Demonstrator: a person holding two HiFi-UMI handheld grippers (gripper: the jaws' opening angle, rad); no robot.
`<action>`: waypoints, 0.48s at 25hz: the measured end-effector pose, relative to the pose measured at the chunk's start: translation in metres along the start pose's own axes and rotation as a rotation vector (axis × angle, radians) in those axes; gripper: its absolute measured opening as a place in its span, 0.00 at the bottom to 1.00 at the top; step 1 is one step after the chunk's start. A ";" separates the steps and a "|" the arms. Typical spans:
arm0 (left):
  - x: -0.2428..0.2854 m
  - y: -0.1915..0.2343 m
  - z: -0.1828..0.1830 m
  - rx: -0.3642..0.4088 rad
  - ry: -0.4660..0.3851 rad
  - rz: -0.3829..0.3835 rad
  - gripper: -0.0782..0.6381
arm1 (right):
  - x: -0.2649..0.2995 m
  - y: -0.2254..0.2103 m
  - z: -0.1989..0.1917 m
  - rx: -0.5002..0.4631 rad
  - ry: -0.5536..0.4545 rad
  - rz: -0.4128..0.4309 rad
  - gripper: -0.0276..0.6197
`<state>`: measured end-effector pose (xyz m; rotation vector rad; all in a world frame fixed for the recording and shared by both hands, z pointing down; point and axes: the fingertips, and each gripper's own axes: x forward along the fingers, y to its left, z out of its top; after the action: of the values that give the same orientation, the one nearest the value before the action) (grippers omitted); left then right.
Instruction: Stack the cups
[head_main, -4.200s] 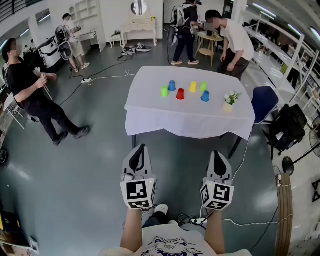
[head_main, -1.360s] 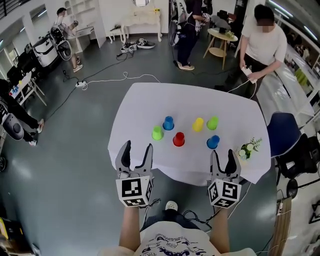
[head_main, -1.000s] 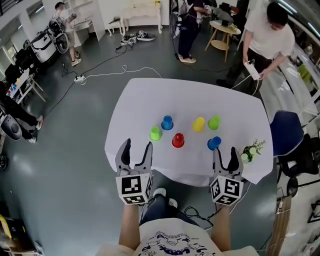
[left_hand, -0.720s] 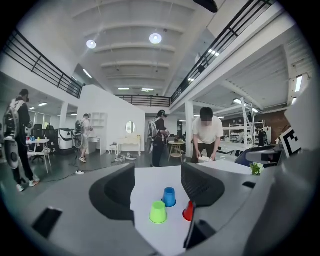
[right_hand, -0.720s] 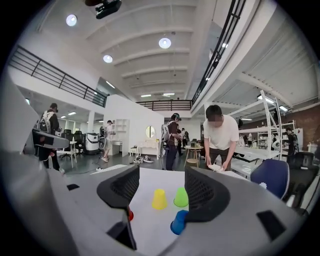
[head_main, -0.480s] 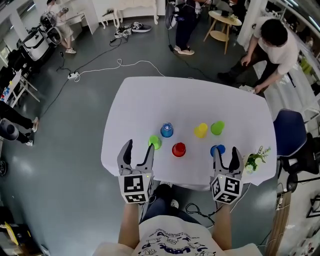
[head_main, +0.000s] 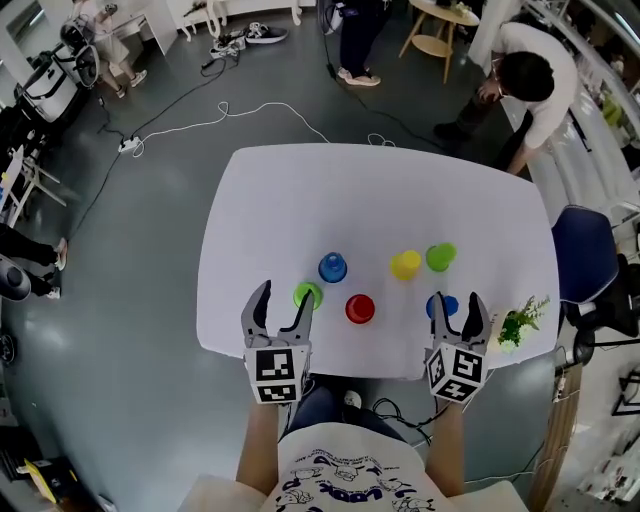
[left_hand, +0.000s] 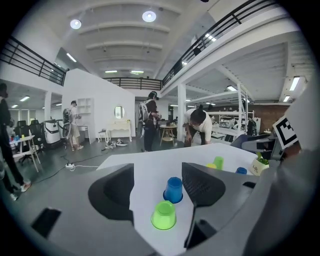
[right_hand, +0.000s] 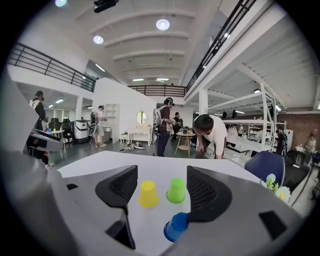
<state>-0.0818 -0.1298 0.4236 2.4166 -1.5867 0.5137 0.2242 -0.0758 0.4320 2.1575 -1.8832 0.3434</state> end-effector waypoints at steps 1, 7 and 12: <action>0.005 0.000 -0.004 0.003 0.012 -0.007 0.52 | 0.004 -0.001 -0.004 0.000 0.012 -0.005 0.54; 0.030 0.008 -0.030 0.009 0.077 -0.046 0.52 | 0.024 0.002 -0.025 -0.004 0.067 -0.032 0.55; 0.044 0.008 -0.051 0.019 0.130 -0.094 0.53 | 0.035 0.002 -0.036 0.005 0.097 -0.060 0.56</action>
<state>-0.0818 -0.1520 0.4873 2.4041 -1.4149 0.6572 0.2265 -0.0962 0.4781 2.1542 -1.7641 0.4335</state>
